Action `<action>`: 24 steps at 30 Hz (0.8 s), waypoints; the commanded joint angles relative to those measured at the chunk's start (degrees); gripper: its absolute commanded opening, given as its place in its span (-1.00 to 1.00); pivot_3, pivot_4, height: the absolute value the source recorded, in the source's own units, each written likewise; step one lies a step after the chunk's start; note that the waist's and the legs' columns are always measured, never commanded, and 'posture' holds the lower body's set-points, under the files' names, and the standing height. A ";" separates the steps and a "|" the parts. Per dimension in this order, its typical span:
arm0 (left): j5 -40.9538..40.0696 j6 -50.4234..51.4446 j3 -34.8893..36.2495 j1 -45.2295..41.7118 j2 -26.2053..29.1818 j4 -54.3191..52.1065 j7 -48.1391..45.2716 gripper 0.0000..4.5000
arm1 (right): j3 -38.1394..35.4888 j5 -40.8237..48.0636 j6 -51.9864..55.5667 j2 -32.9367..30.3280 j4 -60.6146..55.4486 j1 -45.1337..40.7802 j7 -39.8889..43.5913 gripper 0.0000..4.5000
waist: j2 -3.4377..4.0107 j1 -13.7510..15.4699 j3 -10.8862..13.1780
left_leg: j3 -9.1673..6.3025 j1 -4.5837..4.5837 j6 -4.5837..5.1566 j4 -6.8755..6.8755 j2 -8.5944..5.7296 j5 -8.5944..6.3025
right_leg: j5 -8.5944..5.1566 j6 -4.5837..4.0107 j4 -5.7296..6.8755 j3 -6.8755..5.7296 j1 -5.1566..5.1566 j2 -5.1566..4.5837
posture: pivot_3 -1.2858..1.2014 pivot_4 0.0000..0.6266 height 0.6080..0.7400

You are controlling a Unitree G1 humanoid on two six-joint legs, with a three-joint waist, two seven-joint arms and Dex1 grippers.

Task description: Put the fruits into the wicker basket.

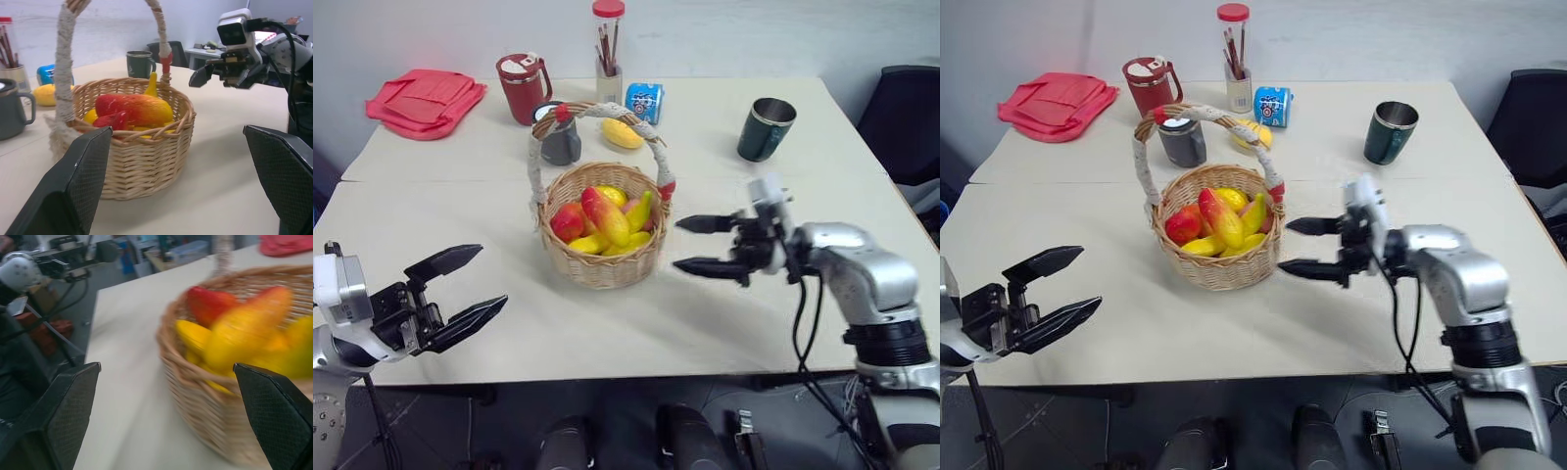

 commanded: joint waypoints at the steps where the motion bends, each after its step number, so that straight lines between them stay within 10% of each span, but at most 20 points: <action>1: -0.92 -0.76 1.98 0.39 0.65 -1.18 -0.06 1.00 | -2.22 -3.49 -7.64 -0.33 8.72 -4.57 0.84 0.99 | 0.01 -0.27 0.01 | 0.01 0.01 -0.03 -0.02 0.03 0.02 | 0.00 0.00 0.02 0.00 0.00 0.03 | 0.03 -0.52 1.00; 12: -0.59 -0.25 -0.27 -2.38 1.07 -0.55 0.17 1.00 | 2.11 -13.59 -24.07 13.70 41.13 -25.34 3.55 0.99 | 0.13 -1.25 0.08 | 0.05 -0.06 -0.14 -0.06 0.06 0.09 | -0.01 -0.02 0.36 0.02 -0.12 0.04 | 0.03 -0.52 1.00; 24: -0.46 0.04 -1.95 -3.67 1.38 0.01 -0.26 1.00 | 1.77 -12.33 -18.78 12.08 35.77 -24.50 13.72 -0.67 | 0.14 -0.92 0.08 | -0.03 -0.12 -0.05 -0.02 0.00 0.03 | -0.01 -0.02 0.33 0.00 -0.08 -0.04 | 0.03 -0.52 1.00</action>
